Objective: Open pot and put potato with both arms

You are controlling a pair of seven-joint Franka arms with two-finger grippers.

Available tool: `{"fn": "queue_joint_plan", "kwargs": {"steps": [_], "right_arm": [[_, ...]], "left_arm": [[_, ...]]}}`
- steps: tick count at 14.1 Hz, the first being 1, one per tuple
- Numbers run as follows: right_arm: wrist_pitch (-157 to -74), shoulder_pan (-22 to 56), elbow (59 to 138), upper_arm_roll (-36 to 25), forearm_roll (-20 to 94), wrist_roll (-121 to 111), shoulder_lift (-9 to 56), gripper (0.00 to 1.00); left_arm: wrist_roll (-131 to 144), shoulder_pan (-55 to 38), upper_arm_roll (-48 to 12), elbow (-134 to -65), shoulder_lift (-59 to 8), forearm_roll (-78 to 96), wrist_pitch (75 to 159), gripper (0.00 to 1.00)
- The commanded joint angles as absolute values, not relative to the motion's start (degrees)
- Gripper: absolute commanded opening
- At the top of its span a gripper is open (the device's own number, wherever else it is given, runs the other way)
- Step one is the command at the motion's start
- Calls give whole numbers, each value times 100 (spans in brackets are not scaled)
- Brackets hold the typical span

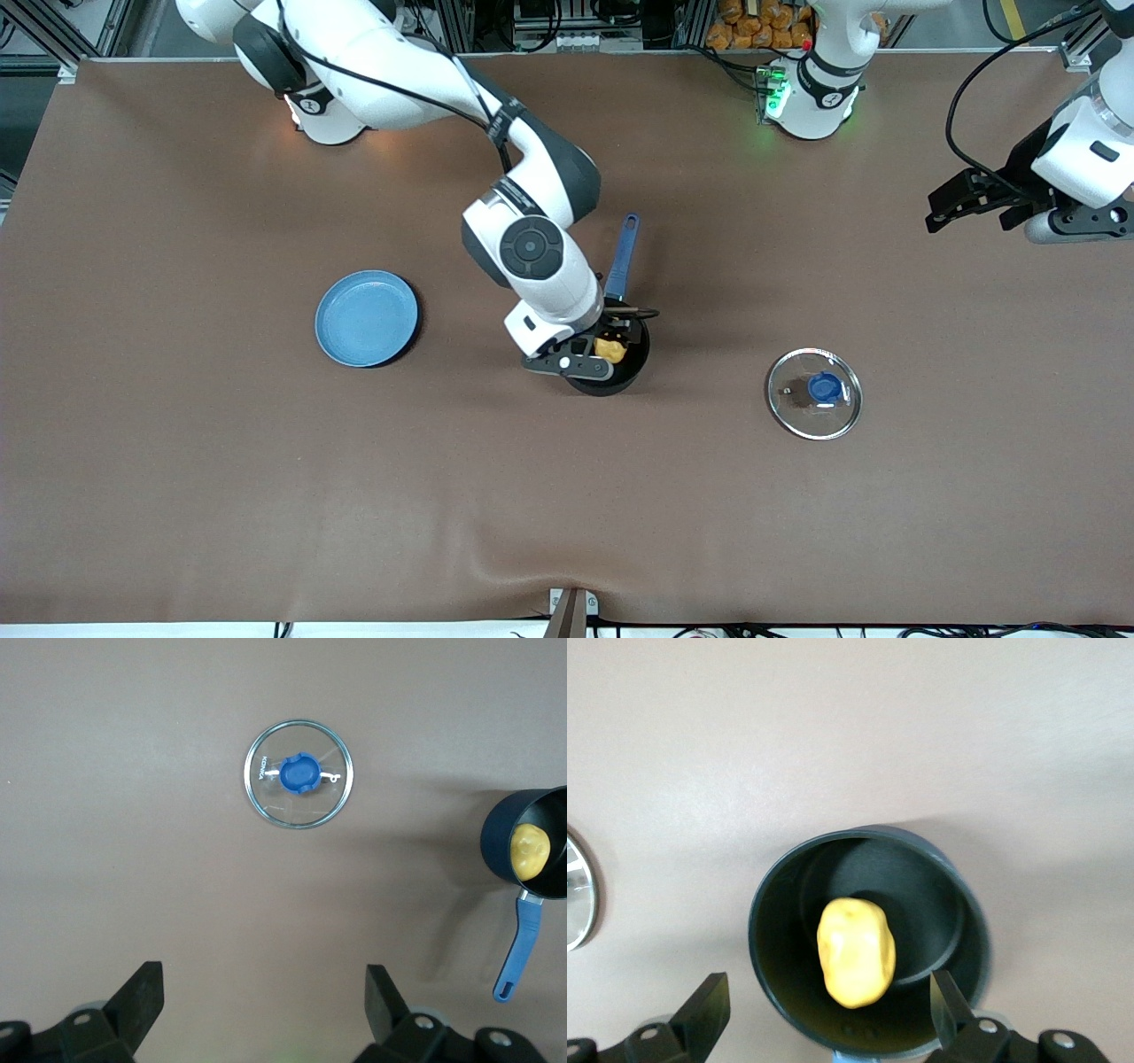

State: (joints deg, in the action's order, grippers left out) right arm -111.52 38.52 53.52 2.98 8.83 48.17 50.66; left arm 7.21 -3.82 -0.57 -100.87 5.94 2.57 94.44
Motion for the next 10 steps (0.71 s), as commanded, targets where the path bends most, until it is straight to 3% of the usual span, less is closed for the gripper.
{"fn": "queue_joint_plan", "kwargs": {"steps": [1,5,10], "right_arm": [[-10671,3281,5256,386,826,4564,4677,100],[-10424,2463,5282,545,835,3858,4229,100],[-9046,1356,5300,886,713,3858,3482,100]], "left_arm": [[615,-343,-53,-9984,536,431,9404,100],[624,-360,-53,-9923,483,431,9396,100],[712,-378,-53,-9835,396,431,9396,100]]}}
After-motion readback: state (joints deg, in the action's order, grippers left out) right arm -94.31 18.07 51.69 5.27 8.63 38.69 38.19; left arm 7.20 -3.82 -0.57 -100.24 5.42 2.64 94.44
